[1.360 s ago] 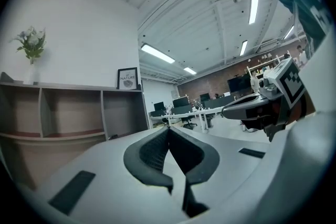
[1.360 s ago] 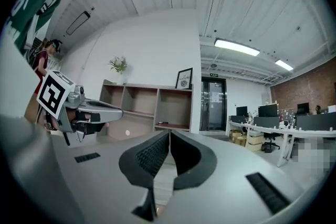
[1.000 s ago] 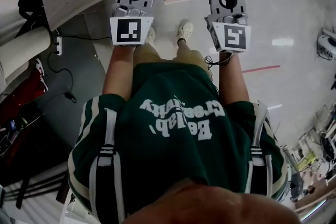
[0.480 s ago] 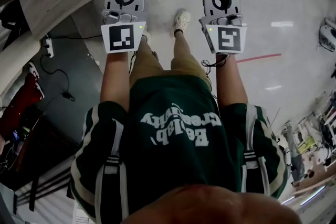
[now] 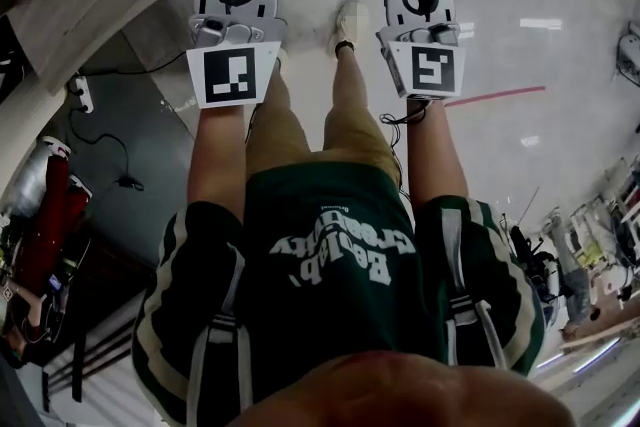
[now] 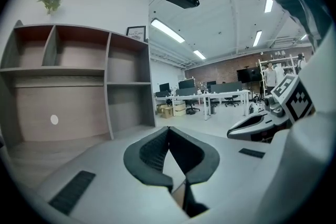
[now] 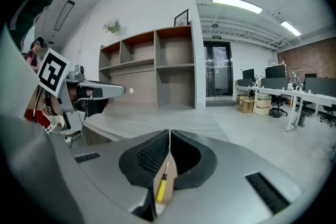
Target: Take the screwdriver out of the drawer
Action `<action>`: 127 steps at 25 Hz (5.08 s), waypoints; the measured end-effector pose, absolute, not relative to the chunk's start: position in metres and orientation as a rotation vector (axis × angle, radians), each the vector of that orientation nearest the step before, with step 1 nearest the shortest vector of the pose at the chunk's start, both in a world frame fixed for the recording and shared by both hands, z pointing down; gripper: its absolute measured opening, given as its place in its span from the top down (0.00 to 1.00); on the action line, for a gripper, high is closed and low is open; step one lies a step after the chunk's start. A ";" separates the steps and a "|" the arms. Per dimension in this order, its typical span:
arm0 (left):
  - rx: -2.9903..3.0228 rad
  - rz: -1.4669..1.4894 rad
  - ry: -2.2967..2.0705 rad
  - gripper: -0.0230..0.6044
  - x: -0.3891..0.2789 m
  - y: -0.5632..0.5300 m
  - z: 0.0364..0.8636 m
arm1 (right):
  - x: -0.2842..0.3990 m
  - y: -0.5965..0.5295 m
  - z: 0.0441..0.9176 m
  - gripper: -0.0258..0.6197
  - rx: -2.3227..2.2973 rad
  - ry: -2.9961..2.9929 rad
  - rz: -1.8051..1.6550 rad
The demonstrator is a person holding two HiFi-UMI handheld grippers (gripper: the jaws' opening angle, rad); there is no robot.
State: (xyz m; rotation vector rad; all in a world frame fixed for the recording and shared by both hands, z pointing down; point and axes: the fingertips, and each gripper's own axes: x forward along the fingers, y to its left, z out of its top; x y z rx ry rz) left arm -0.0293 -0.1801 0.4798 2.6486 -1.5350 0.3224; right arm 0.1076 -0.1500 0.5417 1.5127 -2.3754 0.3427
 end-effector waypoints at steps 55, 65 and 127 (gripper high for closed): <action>2.511 0.288 -1.534 0.94 -0.085 -0.244 0.573 | 0.054 -0.234 0.838 0.68 1.159 -1.844 0.694; 2.517 0.309 -1.525 0.94 -0.085 -0.252 0.584 | 0.058 -0.245 0.840 0.83 1.171 -1.873 0.660; 2.739 0.330 -1.810 0.94 -0.063 -0.109 0.149 | 0.066 -0.122 0.237 0.83 1.396 -2.483 0.243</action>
